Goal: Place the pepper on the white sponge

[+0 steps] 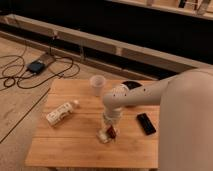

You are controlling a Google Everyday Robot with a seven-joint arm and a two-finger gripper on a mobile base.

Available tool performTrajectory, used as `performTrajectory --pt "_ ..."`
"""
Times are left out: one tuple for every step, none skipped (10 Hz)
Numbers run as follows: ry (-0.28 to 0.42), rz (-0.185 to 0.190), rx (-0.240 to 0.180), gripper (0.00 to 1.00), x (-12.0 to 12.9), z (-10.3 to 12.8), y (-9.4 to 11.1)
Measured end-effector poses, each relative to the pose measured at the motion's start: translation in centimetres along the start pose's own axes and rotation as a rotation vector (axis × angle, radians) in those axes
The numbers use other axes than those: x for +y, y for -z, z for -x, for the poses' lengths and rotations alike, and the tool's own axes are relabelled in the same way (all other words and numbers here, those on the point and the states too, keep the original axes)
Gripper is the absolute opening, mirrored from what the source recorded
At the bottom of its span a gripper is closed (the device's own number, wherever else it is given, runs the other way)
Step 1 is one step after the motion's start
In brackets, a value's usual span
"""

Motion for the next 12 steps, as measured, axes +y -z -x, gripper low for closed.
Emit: performTrajectory --pt "0.003 0.004 -0.002 0.77 0.1 -0.1 0.0" --pt "0.006 0.008 -0.004 0.8 0.1 -0.2 0.1" --pt "0.009 0.011 -0.003 0.8 0.1 -0.3 0.2" --pt "0.01 0.015 -0.002 0.8 0.2 -0.4 0.2" --pt "0.011 0.018 -0.002 0.8 0.2 -0.5 0.2" --pt "0.011 0.021 0.0 0.8 0.2 -0.6 0.2" --pt "0.011 0.022 0.001 0.8 0.2 -0.6 0.2" --pt "0.011 0.024 0.002 0.8 0.2 -0.6 0.2" --pt "0.011 0.025 0.002 0.8 0.2 -0.7 0.3" --pt "0.011 0.026 -0.003 0.8 0.2 -0.6 0.5" --pt "0.012 0.025 -0.011 0.8 0.1 -0.4 1.0" --pt "0.014 0.023 -0.021 0.8 0.0 -0.1 1.5"
